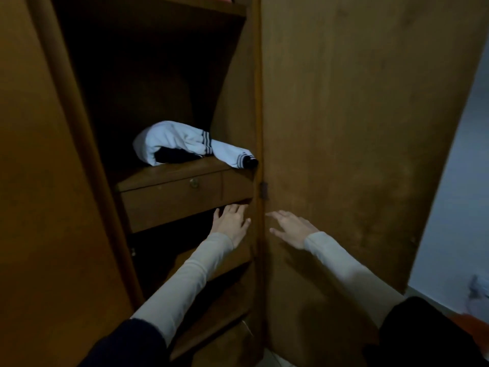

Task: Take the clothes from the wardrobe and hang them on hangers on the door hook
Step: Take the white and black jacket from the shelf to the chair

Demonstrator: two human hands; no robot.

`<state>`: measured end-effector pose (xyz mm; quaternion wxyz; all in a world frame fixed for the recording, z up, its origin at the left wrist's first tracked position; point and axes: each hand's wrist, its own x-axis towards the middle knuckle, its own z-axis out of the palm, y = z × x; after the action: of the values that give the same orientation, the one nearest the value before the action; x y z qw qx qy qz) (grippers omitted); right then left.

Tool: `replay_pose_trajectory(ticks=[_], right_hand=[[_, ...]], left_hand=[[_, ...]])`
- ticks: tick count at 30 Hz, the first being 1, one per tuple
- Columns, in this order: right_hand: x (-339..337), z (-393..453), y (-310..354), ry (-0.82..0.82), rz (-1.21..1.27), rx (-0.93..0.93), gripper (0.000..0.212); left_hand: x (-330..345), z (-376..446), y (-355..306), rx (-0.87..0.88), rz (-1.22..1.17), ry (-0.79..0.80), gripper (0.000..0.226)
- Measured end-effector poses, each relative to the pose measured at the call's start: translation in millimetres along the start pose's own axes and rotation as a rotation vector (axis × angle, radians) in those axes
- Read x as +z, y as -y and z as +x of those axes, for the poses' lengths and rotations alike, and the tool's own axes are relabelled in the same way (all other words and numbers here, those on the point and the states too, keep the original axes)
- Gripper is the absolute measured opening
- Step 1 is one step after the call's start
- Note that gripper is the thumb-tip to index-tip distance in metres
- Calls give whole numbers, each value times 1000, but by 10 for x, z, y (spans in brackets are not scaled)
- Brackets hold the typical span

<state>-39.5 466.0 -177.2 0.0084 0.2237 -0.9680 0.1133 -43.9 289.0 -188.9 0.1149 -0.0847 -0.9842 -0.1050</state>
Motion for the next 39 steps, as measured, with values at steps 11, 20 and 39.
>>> replay_pose_trajectory(ticks=[11,20,39], right_hand=[[-61,1435,635,-103,45,-127,47],[-390,2572,745,-200,59,-297,46],[-905,4898,1226,-328,173,-542,49]], left_hand=[[-491,585,1192,-67,97,-234,44],[-790,1389,1603,-122,133,-415,44],[-1275,2754,2521,-555,227,-572,48]])
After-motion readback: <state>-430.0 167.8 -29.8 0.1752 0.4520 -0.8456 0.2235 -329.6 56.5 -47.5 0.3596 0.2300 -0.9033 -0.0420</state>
